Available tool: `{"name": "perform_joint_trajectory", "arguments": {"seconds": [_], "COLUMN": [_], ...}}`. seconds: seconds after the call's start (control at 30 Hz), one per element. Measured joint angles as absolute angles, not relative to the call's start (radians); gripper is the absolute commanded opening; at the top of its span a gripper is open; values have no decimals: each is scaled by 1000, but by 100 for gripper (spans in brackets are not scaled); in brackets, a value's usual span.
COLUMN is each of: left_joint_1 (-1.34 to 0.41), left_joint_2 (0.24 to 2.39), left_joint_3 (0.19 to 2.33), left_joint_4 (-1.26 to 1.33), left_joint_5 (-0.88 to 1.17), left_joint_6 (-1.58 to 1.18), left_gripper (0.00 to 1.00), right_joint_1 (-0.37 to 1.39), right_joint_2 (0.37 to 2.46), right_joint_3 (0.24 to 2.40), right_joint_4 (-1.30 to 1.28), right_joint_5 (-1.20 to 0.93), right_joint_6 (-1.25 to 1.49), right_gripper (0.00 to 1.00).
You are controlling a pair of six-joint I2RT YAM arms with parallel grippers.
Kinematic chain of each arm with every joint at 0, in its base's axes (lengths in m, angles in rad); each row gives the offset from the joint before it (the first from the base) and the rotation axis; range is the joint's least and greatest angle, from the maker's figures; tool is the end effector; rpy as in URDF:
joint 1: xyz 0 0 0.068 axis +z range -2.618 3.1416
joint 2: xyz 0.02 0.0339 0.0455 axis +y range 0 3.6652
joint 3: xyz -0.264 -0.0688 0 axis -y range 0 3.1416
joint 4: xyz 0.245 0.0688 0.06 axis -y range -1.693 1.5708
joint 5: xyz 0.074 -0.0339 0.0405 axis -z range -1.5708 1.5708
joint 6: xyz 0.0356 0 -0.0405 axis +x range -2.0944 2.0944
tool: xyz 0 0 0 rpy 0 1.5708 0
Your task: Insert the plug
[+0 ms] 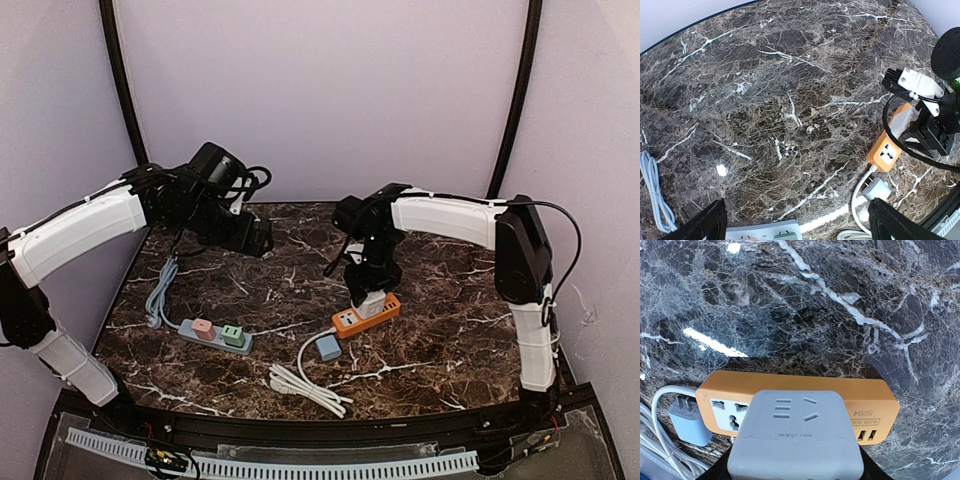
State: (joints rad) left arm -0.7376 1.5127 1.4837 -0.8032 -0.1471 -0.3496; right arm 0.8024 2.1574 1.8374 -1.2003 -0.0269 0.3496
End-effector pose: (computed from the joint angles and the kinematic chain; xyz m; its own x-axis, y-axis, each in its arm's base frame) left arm 0.2439 -0.2146 0.3492 -0.7170 0.1937 -0.6696 0.3690 0.9205 -0.1288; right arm 0.2934 0.3049 0.2038 -0.8986 -0.4370 -0.0382 -0.4384 0.8978 0.0425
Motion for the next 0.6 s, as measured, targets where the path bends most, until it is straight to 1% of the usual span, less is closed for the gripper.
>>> {"name": "perform_joint_trajectory", "arguments": {"seconds": [0.17, 0.3, 0.5, 0.6], "left_joint_1": [-738, -738, -738, -738], "left_joint_2": [1513, 1517, 1519, 1519], "left_joint_3": [1494, 1509, 1522, 1523], "left_joint_4": [-803, -806, -808, -808], "left_joint_5": [-155, -167, -185, -192], "left_joint_6": [-347, -342, -339, -339], "left_gripper": [99, 99, 99, 99], "right_joint_1": [802, 802, 802, 802], "right_joint_2": [2151, 2144, 2140, 2138], "right_joint_3": [1832, 1829, 1829, 1829], "right_joint_4": [-1195, -1188, -1185, -1186], "right_joint_5": [-27, -28, -27, -27], "right_joint_6": [351, 353, 353, 353], "right_gripper": [13, 21, 31, 40]}}
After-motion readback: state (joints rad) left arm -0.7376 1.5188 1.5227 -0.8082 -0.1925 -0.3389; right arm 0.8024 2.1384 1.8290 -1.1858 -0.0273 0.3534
